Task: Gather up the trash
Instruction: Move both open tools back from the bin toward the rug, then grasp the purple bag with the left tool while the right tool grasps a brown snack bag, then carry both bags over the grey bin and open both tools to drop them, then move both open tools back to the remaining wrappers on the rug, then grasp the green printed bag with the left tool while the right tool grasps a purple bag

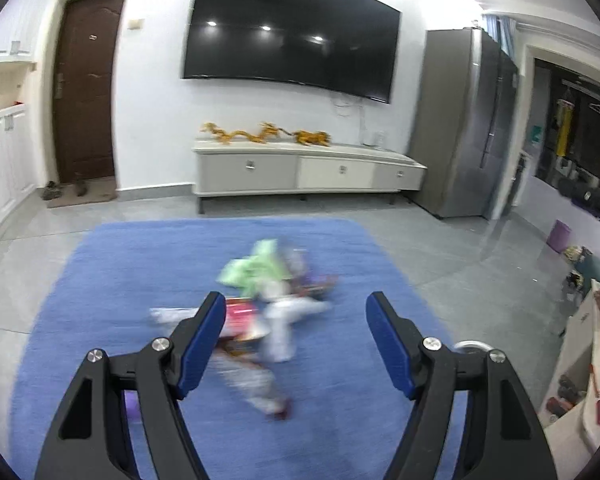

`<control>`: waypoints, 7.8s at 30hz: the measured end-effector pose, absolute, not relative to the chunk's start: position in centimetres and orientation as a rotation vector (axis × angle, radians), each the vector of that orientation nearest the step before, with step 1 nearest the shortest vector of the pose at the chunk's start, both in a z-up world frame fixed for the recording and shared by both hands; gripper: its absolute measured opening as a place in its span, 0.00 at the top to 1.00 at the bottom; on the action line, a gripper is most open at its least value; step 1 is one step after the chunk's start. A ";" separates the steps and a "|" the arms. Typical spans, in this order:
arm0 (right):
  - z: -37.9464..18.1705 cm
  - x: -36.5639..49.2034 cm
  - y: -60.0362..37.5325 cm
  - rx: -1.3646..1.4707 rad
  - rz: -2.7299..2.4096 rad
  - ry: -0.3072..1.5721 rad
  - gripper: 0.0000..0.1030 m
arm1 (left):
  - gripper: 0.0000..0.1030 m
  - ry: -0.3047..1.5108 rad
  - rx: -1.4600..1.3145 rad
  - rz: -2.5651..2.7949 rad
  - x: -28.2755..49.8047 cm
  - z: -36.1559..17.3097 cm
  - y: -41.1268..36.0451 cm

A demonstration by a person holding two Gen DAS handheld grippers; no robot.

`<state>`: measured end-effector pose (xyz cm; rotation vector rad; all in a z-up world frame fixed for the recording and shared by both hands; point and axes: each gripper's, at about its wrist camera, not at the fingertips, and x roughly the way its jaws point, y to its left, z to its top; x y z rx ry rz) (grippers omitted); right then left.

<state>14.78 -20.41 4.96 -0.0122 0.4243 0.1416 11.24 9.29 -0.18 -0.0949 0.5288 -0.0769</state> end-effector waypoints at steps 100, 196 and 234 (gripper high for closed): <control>-12.8 12.7 -43.6 0.412 -0.086 0.768 0.91 | 0.55 0.926 0.075 -0.719 20.4 -5.8 -21.2; -4.6 23.7 -11.4 0.029 0.352 0.747 0.60 | 0.37 0.825 0.024 -0.384 23.6 -3.7 19.6; -14.9 41.2 -8.9 0.288 0.666 1.042 0.61 | 0.37 1.074 0.327 -0.416 37.0 -11.4 11.2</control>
